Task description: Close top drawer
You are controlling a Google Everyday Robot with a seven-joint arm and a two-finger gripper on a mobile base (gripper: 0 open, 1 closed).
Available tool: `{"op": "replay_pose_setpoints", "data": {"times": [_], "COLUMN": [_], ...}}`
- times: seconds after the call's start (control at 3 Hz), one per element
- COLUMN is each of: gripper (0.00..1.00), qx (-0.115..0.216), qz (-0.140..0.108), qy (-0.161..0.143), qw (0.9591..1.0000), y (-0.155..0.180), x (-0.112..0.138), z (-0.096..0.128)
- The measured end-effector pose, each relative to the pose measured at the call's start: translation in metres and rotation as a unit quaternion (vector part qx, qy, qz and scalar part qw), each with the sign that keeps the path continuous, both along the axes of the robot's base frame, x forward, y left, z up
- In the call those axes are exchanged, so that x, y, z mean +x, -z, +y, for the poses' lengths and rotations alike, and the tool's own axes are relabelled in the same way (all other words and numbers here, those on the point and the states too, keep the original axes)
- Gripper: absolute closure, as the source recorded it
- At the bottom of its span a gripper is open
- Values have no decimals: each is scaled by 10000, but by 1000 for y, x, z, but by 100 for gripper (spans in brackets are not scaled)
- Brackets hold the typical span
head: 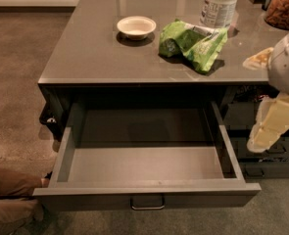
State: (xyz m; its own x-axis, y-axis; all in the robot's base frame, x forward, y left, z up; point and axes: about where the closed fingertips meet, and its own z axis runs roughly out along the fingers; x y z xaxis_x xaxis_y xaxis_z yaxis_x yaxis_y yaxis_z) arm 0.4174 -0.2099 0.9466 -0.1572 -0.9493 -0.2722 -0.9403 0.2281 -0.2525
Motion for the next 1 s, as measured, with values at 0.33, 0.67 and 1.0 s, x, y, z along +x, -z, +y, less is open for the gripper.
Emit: {"op": "replay_pose_setpoints", "data": {"times": [0.33,0.67,1.0], "gripper": [0,0,0], "qx": [58,146,174], "qz": [36,132,183], "qy": [-114,-124,-82], "qw": [9999,9997,9996], "y": [29,69,109], "x": [-14,-29,-41], "z": [18,40,58]}}
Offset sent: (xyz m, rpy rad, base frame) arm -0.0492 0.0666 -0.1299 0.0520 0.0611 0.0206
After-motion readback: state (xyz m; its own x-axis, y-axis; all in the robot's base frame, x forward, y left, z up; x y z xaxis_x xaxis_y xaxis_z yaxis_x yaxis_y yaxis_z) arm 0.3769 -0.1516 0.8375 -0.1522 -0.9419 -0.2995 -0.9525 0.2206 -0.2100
